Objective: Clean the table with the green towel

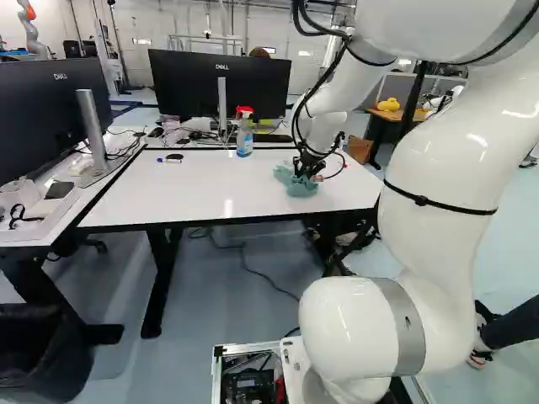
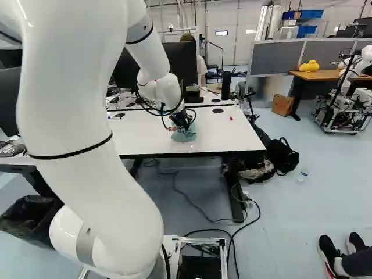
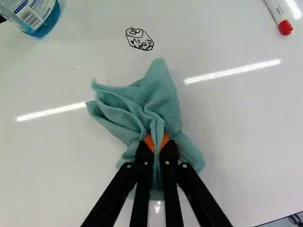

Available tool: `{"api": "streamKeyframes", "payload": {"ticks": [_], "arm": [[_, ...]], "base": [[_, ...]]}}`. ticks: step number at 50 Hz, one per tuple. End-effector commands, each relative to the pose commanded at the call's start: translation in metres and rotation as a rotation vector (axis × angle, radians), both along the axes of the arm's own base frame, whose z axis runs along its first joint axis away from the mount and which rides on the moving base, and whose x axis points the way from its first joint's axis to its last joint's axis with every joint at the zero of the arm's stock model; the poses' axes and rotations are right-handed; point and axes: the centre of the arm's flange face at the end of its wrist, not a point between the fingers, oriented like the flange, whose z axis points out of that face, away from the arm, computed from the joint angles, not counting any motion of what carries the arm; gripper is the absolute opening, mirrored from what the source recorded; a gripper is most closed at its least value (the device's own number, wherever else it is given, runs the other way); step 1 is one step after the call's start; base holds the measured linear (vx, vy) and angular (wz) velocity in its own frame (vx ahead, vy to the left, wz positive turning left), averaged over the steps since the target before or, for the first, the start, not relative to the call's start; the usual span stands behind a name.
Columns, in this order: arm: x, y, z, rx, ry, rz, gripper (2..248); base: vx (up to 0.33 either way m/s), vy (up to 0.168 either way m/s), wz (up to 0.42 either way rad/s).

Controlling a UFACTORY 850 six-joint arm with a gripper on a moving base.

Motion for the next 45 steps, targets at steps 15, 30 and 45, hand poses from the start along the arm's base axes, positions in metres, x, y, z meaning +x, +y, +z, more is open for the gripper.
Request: {"api": "streamKeyframes", "payload": {"ticks": [15,30,45], "arm": [[0.025,-0.013,-0.001,-0.002,-0.011,-0.018,29],[0.052,-0.004,-0.001,-0.003,-0.023,0.005,29],[0.064,0.02,-0.002,-0.003,-0.029,0.049,29]], "base": [[0.0,0.0,0.0],[0.0,0.0,0.0],[0.0,0.0,0.0]]}}
